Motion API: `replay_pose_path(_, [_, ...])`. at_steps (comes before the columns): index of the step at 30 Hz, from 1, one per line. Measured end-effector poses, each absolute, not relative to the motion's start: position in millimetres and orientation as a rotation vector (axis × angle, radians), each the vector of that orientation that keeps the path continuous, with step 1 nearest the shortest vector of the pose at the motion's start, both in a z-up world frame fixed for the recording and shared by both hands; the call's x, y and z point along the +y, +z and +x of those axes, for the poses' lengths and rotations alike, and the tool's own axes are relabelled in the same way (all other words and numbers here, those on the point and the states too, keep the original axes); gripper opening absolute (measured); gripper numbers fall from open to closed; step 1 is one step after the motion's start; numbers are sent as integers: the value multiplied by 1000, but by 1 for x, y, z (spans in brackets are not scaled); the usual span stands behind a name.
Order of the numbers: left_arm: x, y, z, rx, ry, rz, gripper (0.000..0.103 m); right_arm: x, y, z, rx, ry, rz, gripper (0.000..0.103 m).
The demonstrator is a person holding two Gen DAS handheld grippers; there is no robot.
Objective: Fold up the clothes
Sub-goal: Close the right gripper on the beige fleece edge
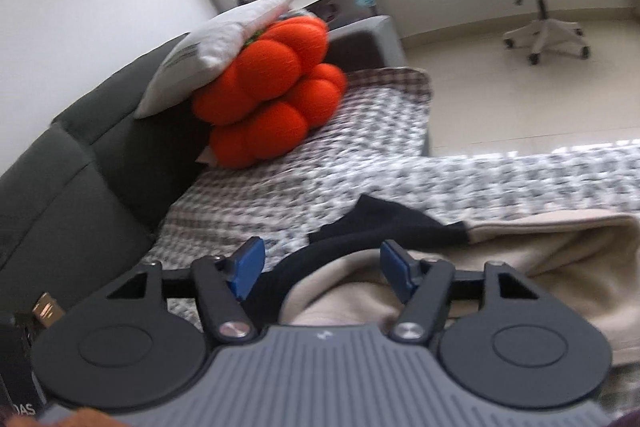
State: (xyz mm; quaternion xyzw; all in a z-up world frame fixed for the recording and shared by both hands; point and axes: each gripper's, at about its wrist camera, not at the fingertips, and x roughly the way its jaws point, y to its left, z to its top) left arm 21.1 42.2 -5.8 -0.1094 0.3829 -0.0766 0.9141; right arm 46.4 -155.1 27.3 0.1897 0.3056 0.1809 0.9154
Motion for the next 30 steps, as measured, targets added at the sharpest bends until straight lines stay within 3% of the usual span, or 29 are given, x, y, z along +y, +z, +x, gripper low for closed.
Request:
replay_pose_path(4, [44, -11, 24, 809, -142, -227, 103, -151, 14, 53, 663, 411, 436, 60])
replay_pose_path(6, [46, -16, 27, 840, -138, -257, 103, -152, 7, 56, 682, 416, 469, 49])
replay_pose_path(14, [45, -33, 33, 890, -146, -272, 102, -155, -4, 57, 657, 435, 535, 28])
replay_pose_path(18, [46, -31, 32, 881, -152, -285, 103, -156, -7, 57, 625, 437, 550, 22])
replay_pose_path(30, [51, -36, 35, 919, -187, -362, 102, -164, 9, 44, 503, 387, 524, 19])
